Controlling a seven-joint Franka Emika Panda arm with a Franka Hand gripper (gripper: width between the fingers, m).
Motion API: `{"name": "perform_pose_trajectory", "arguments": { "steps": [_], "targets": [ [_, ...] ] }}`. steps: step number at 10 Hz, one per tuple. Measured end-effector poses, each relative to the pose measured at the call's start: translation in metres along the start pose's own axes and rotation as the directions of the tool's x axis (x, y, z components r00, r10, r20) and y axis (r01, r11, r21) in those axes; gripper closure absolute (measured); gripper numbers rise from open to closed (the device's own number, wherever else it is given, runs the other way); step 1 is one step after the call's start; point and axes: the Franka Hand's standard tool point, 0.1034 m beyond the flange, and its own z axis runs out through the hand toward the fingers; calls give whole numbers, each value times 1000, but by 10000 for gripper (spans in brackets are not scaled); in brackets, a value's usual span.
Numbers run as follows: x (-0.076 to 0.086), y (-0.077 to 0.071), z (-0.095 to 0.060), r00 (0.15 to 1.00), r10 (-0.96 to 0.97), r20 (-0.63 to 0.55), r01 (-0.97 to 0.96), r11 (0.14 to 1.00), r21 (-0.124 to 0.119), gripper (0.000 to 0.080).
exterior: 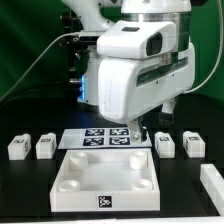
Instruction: Assemble one leg
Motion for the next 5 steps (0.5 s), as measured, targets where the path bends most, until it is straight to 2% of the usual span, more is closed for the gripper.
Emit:
{"name": "perform_pose_trajectory", "arguments": {
  "steps": [2, 3, 5],
  "targets": [
    [-1, -1, 1, 1000, -23, 0, 23, 1000, 0, 150],
    [-11, -8, 8, 988, -154, -10, 154, 988, -14, 150],
    [-54, -32, 21, 917, -398, -1, 398, 917, -7, 150]
  ]
}}
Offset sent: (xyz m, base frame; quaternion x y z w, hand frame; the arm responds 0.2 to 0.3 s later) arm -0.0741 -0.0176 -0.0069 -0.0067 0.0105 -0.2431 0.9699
